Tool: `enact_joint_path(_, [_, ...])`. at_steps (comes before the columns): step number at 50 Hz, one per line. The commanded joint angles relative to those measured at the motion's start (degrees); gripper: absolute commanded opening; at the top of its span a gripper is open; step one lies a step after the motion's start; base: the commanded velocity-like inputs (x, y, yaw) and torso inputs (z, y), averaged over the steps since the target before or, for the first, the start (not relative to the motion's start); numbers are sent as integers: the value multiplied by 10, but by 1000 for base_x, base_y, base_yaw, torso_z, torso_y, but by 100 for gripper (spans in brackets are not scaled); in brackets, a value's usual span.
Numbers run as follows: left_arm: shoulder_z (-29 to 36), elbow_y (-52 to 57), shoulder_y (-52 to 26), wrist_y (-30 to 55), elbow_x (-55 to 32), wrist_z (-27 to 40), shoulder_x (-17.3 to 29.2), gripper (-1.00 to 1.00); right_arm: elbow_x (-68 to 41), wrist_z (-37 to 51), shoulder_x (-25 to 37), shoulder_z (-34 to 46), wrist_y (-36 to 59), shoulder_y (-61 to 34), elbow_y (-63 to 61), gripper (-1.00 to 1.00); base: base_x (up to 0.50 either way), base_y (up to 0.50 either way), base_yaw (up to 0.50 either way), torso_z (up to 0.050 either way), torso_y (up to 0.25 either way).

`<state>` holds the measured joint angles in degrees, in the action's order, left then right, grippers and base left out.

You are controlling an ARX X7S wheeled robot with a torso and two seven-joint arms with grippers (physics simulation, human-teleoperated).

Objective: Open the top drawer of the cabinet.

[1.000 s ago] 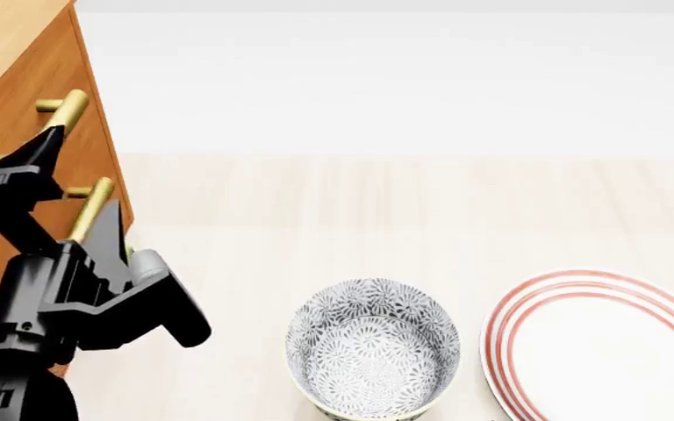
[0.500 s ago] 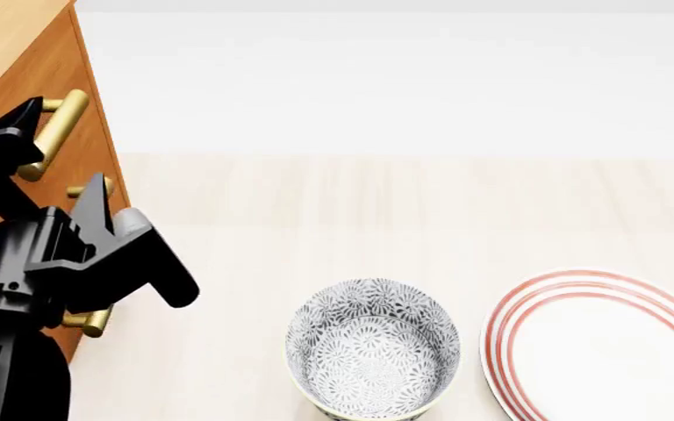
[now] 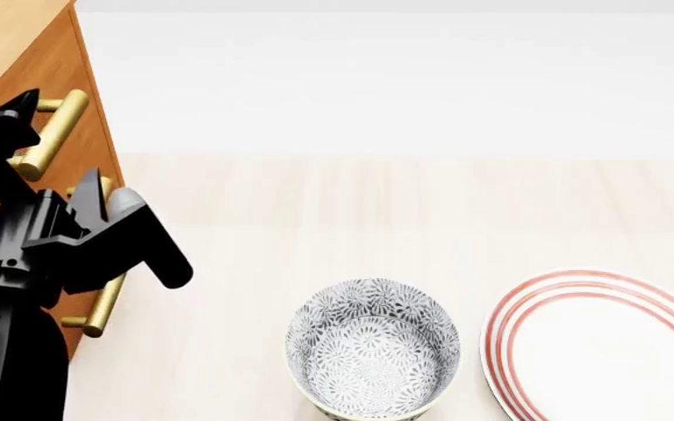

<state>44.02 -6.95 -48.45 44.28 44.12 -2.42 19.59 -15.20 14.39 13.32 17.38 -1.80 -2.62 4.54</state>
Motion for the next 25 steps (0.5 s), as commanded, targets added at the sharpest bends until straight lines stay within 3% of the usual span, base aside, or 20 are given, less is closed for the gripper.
enact_joint_path(1, [-16,-26,-6,-8,-5,-14,-15,100,9,-10,-11,-12,-2,-1,2,100,0,0,0,0,0])
enact_joint_path(25, [-14,-103,-32,-32,-15,9,-17,100,2,-5,-7,-8,1,-5,5,100,0,0,0,0,0])
